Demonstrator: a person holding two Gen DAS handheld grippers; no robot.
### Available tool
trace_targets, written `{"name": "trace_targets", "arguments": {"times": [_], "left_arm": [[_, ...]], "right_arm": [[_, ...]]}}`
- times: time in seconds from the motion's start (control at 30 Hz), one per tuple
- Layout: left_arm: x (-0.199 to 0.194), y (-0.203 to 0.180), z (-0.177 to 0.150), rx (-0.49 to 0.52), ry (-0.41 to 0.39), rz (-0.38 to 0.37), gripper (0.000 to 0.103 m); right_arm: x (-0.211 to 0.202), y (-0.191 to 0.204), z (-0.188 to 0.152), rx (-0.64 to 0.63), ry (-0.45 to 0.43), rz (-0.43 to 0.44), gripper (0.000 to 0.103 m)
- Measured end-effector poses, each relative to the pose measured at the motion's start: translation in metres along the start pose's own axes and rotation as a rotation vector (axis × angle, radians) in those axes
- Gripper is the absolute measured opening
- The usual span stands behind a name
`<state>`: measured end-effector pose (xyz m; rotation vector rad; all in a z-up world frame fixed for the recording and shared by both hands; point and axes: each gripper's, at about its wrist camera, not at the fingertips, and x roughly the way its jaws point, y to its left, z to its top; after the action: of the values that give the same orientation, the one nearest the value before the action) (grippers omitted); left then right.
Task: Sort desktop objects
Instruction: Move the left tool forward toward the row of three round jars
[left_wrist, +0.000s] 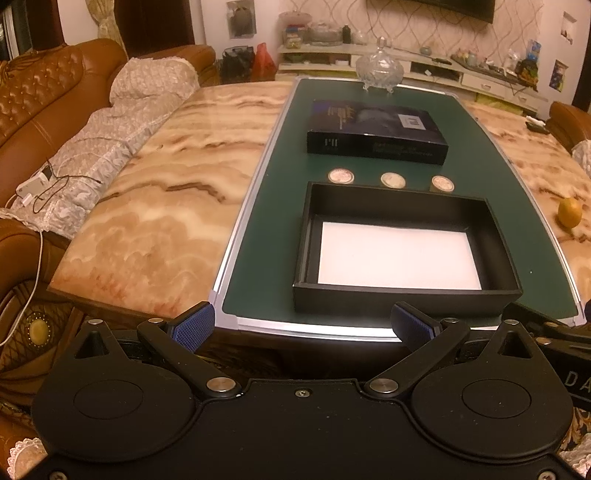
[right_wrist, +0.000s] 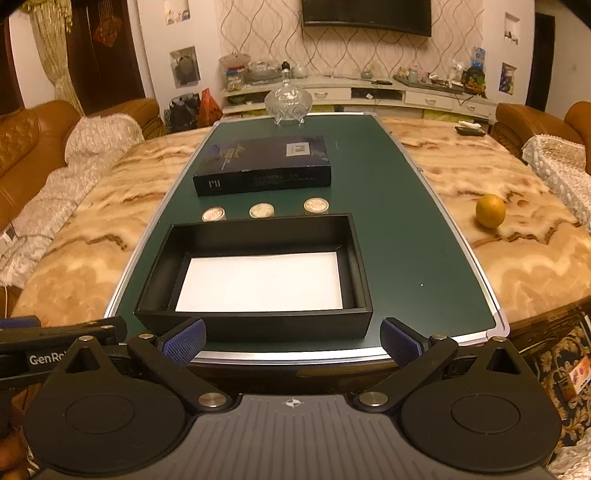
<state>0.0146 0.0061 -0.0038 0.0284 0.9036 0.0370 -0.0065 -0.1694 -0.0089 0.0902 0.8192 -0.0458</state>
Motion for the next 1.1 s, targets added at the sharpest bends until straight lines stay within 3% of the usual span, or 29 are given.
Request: {"name": "trace_targets", "arguments": {"times": [0.33, 0.57, 0.8, 1.1], "left_arm": [[0.009, 0.001, 0.017, 0.008, 0.017, 0.006, 0.103], [0.029, 0.005, 0.042, -0.024, 0.062, -0.019, 0.103], [0.045, 0.015, 0.066, -0.109, 0.019, -0.097, 0.103], [0.077, 0.002, 0.094, -0.037, 0.049, -0.042, 0.103]], "right_arm": [[0.015, 0.001, 0.016, 0.017, -0.001, -0.021, 0.103], [0.032, 0.007, 0.034, -0.021, -0.010, -0.089, 0.103], [0.058, 0.004, 0.060, -0.027, 0.044, -0.064, 0.103], [0.091, 0.000, 0.083, -0.019, 0.095, -0.048, 0.103]]}}
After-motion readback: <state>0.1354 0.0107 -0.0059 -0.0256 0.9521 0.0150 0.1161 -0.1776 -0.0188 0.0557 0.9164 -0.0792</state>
